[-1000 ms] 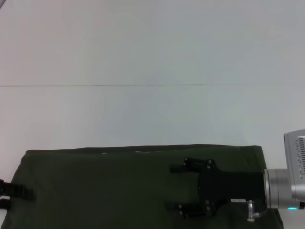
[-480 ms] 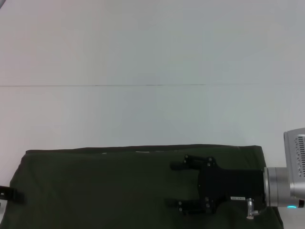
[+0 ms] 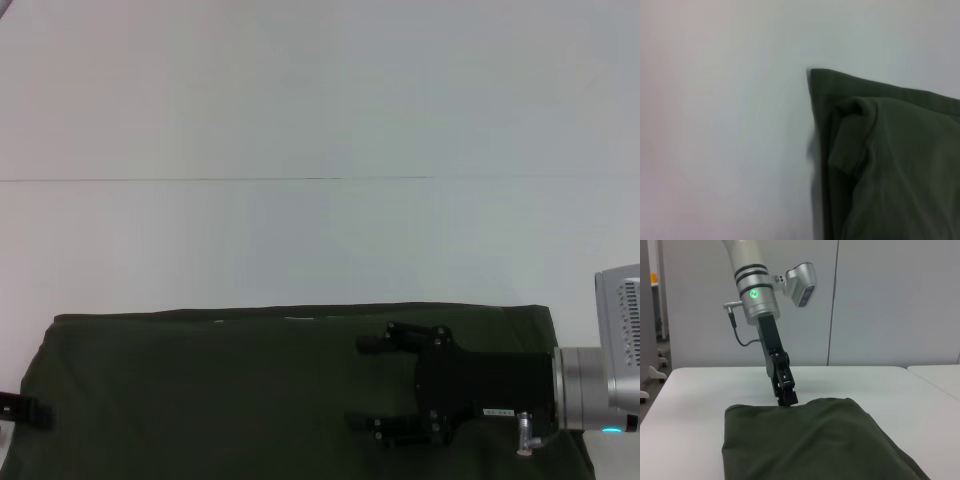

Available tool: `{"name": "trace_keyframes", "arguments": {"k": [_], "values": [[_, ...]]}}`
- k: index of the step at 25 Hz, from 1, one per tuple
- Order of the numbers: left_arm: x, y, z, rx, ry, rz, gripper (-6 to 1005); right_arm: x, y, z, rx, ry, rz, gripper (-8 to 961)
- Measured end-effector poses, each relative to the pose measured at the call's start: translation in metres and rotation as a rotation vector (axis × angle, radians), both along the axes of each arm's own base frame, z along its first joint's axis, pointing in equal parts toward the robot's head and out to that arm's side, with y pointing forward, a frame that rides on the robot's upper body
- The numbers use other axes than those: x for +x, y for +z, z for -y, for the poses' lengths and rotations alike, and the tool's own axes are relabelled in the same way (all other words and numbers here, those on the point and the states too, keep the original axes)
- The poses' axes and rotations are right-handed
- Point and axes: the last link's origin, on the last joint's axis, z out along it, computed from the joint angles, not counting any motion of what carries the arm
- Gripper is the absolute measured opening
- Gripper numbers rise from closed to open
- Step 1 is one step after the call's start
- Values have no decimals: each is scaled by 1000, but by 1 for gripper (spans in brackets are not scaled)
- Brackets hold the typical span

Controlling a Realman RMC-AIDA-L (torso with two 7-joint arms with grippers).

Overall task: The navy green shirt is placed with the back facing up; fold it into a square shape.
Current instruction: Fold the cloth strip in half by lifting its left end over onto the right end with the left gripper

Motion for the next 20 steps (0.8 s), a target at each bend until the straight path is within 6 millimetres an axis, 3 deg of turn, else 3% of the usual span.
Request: {"name": "trace_keyframes", "arguments": {"k": [20], "values": [[-2,-6,-1,-9,-2,-27,888,0,-2,1,-8,-3,1,876]]}}
